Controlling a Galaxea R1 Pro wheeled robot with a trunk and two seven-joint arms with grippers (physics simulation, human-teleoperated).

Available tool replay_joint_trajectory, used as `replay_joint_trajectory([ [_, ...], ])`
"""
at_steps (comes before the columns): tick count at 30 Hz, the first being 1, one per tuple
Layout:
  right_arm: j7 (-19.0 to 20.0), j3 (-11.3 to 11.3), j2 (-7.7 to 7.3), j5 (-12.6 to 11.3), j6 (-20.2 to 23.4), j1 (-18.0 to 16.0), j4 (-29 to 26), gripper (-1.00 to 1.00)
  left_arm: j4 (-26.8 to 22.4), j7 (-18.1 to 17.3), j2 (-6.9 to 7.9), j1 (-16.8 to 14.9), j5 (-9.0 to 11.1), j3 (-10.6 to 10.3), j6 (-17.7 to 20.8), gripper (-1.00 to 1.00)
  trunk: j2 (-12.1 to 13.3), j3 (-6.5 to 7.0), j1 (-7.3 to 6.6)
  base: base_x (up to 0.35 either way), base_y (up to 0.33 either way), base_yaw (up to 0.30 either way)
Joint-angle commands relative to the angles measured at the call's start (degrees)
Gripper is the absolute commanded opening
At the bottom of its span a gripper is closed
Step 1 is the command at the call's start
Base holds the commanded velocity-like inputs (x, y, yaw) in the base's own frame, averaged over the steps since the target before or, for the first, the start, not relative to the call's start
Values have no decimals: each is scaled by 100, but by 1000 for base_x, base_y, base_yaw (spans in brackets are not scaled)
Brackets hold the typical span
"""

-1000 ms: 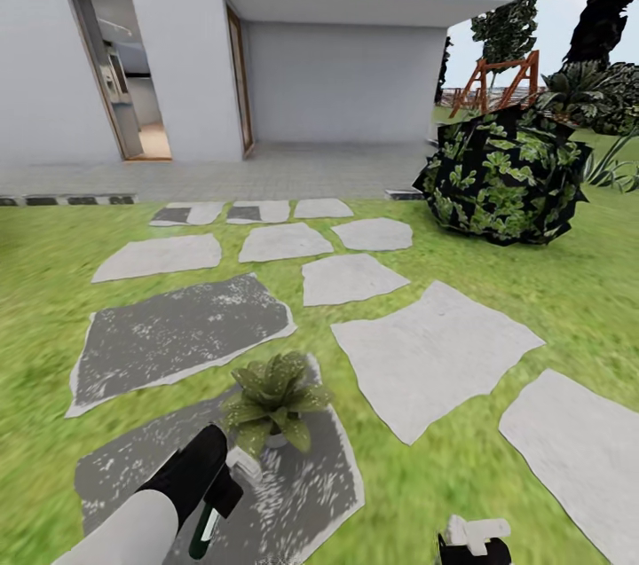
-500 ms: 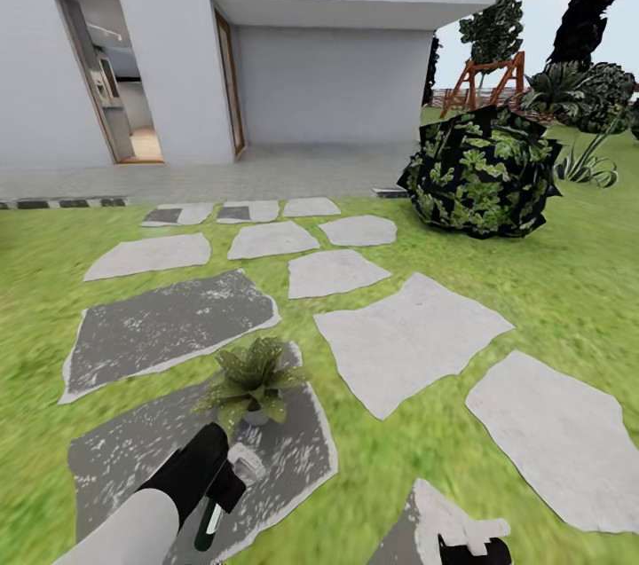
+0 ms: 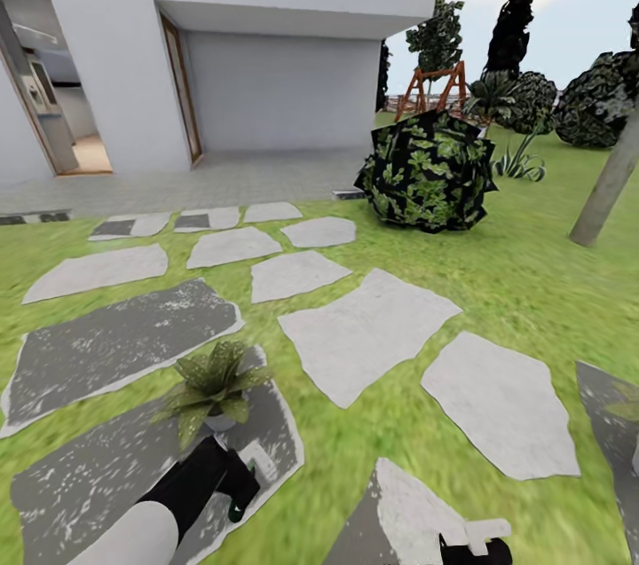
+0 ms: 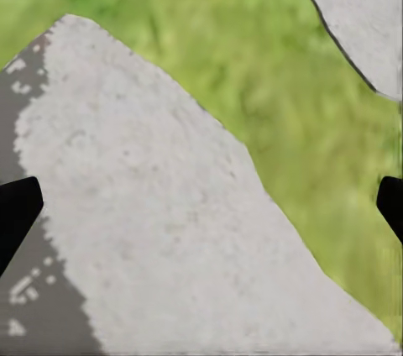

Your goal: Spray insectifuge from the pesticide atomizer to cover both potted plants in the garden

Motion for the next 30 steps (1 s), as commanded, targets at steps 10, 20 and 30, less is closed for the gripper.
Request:
replay_joint_trajectory([
  [10, 45, 95, 24, 63, -18, -5, -69, 100, 12, -146, 27, 67, -21, 7, -732, -100, -2, 9, -1, 0, 0, -149],
  [20, 2596, 856, -107, 1102, 34, -35, -1759, 100, 12, -1427, 102, 61, -83, -39, -1562, -100, -2, 9, -1, 0, 0, -1],
  [30, 4402, 868, -70, 1772, 47, -269, -1874, 100, 17, -1982, 88, 18, -669, -205, -1553, -100, -2, 9, -1, 0, 0, 0],
])
